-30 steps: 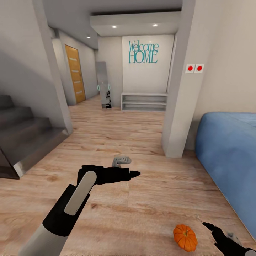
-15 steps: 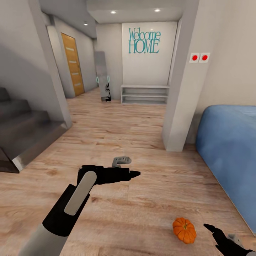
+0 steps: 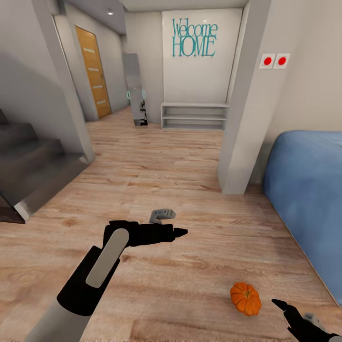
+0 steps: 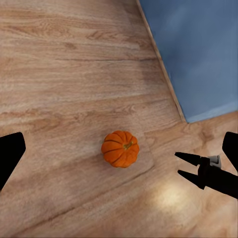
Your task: Place each of the two pumpkins and all three candles from the living room inside a cabinet in the living room (use any cabinet), then make sure every cabinet is closed, and position the cauldron so it is next to a table in the living room.
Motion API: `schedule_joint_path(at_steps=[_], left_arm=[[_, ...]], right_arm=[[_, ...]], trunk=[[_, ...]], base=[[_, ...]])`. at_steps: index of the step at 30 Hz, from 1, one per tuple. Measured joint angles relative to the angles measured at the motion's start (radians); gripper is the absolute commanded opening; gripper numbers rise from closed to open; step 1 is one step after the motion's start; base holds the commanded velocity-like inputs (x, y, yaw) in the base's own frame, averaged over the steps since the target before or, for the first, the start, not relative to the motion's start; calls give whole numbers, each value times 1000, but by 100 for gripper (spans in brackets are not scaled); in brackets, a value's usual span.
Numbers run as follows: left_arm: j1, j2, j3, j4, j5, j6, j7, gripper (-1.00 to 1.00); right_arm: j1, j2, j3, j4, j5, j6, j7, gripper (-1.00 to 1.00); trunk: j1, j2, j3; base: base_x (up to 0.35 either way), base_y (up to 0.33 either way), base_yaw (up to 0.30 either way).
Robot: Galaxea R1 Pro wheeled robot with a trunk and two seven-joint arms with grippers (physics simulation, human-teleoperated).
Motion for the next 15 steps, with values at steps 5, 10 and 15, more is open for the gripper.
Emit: schedule_joint_path(at_steps=[5, 10, 15], left_arm=[[0, 0, 1, 0, 0, 0, 0, 100], [0, 0, 1, 0, 0, 0, 0, 100], [0, 0, 1, 0, 0, 0, 0, 100]], right_arm=[[0, 1, 1, 0, 1, 0, 0, 100], [0, 1, 2, 0, 1, 0, -1, 100], [0, 2, 3, 0, 1, 0, -1, 100]], trunk=[[2, -1, -19], [4, -2, -39], [7, -4, -58]], base=[[0, 0, 0], [0, 0, 0], [0, 0, 0]])
